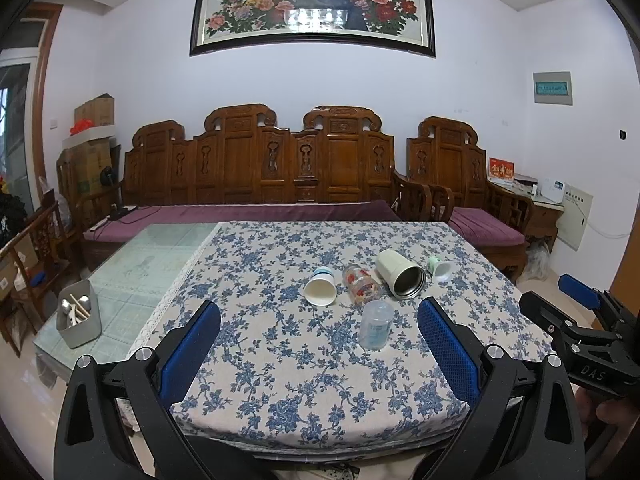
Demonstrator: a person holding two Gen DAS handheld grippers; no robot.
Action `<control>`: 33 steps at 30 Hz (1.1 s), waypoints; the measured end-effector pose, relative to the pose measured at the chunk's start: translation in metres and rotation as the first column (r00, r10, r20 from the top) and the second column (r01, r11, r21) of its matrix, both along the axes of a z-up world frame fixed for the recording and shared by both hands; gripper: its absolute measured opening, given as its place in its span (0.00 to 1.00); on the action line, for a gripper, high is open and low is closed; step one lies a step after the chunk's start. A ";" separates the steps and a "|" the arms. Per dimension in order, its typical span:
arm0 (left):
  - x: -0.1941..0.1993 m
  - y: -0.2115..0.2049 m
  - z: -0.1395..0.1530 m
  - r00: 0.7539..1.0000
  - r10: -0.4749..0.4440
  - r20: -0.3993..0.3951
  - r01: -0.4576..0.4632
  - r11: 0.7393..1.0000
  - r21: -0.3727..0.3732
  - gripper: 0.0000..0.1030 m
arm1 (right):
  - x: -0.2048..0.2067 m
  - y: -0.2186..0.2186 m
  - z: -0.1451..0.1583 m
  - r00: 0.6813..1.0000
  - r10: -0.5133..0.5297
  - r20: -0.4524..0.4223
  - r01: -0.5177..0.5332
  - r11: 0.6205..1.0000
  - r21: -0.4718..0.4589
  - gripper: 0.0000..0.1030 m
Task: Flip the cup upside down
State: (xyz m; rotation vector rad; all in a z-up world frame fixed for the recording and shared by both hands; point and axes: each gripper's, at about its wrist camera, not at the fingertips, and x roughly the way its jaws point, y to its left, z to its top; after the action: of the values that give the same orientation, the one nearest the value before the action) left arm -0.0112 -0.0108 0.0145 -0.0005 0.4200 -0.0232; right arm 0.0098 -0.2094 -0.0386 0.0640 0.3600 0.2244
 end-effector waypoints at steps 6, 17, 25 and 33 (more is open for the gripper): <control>0.000 0.000 0.000 1.000 0.000 0.000 0.000 1.000 0.001 0.92 | 0.000 0.000 0.001 1.000 -0.001 0.000 0.001 1.000 0.001 0.98; 0.000 0.000 0.000 1.000 0.000 0.000 0.000 1.000 0.001 0.92 | 0.000 0.000 0.000 1.000 0.000 -0.001 0.000 1.000 0.001 0.98; 0.001 0.001 0.002 1.000 0.001 -0.003 -0.001 1.000 0.004 0.92 | 0.000 0.000 0.000 1.000 0.000 -0.001 0.000 1.000 0.001 0.98; 0.000 0.002 0.002 1.000 0.002 -0.007 -0.002 1.000 0.007 0.92 | 0.001 0.000 0.001 1.000 -0.001 -0.001 0.001 1.000 0.002 0.98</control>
State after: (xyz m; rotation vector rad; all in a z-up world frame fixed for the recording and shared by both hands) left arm -0.0110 -0.0090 0.0161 0.0061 0.4268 -0.0199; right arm 0.0103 -0.2096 -0.0372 0.0659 0.3605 0.2239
